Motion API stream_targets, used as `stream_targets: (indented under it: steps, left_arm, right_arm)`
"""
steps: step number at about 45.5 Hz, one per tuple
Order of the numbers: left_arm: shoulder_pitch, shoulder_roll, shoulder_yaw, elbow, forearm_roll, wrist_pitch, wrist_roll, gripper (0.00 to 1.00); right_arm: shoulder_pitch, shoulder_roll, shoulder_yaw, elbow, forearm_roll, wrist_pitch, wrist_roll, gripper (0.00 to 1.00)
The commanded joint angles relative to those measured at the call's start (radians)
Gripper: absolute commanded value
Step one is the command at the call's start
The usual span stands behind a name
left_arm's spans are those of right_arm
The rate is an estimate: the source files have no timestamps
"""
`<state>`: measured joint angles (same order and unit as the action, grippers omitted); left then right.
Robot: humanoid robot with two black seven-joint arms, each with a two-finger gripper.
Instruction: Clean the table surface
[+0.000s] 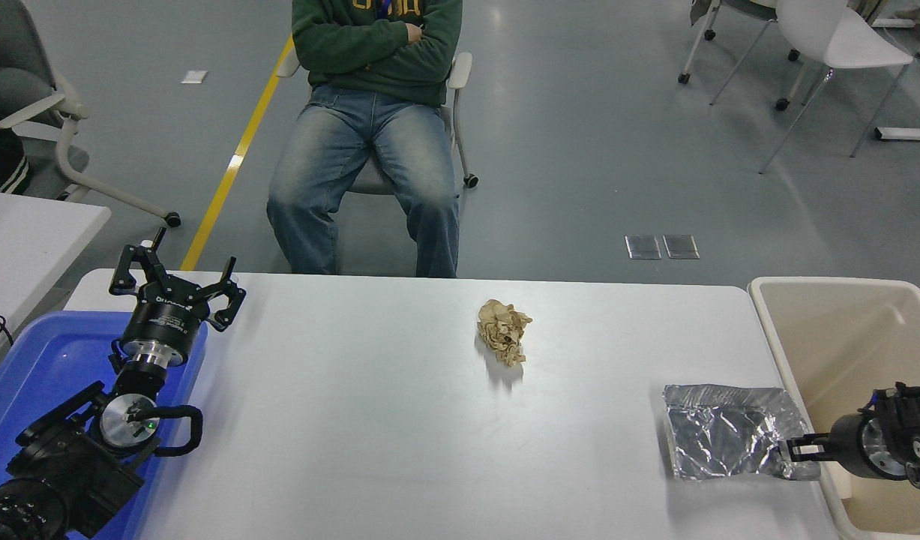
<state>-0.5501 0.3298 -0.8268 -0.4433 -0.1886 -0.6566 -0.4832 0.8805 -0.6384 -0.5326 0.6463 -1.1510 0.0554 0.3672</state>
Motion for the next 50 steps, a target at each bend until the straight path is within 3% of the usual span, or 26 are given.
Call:
stream_targets:
  steps: [1,18,40,50]
  left_arm:
    - [-0.001,0.0,0.0,0.0,0.0,0.0,0.0,1.0]
    - [0.001,0.0,0.0,0.0,0.0,0.0,0.0,1.0]
    - [0.001,0.0,0.0,0.0,0.0,0.0,0.0,1.0]
    - [0.001,0.0,0.0,0.0,0.0,0.0,0.0,1.0]
  right_arm:
    - [0.008,-0.026,-0.01,-0.013,0.071,0.024,0.094,0.0]
    - [0.092,-0.167,0.023,0.039,0.163,0.121,0.243,0.0]
    - [0.327,-0.363,0.1,0.366,0.252,0.195,0.236,0.0]
    - [0.425,-0.402,0.094,0.42,0.252,0.234,0.231,0.0]
